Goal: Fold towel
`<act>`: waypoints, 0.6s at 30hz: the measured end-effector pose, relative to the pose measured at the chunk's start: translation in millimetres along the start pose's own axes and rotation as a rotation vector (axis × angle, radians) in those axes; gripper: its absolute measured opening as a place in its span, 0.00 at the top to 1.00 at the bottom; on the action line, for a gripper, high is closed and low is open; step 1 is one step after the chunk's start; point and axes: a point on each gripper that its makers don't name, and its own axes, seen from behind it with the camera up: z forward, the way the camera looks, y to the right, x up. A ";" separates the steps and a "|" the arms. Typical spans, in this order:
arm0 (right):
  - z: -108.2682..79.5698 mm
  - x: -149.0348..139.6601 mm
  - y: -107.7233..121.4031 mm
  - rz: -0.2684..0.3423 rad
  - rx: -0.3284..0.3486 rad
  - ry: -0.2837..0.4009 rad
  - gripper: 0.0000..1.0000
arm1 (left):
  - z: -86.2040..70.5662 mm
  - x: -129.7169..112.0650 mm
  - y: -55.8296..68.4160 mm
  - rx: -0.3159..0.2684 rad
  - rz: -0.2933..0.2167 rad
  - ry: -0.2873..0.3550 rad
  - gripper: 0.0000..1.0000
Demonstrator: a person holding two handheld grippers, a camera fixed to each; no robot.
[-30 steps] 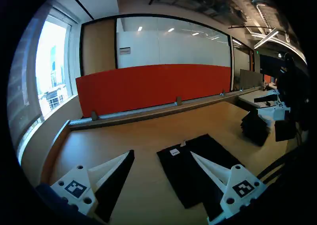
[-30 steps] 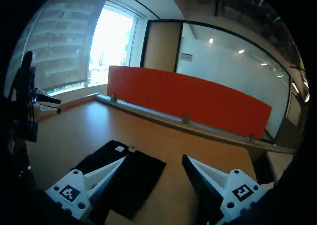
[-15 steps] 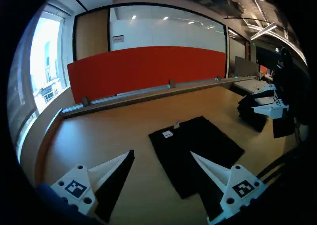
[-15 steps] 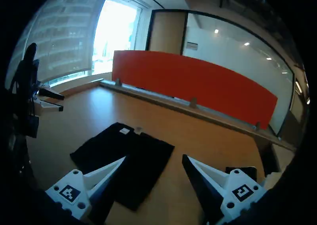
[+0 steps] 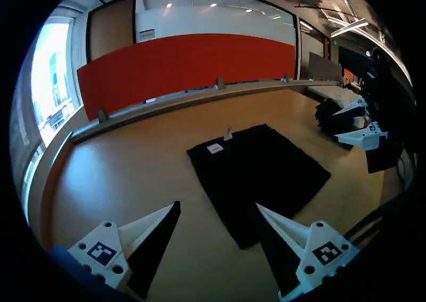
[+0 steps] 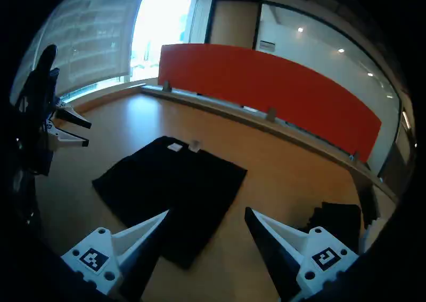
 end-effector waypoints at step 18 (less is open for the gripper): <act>17.5 -71.0 -24.3 -0.005 0.049 -0.141 0.00 | 28.4 -73.0 32.9 -0.093 0.031 -0.185 0.06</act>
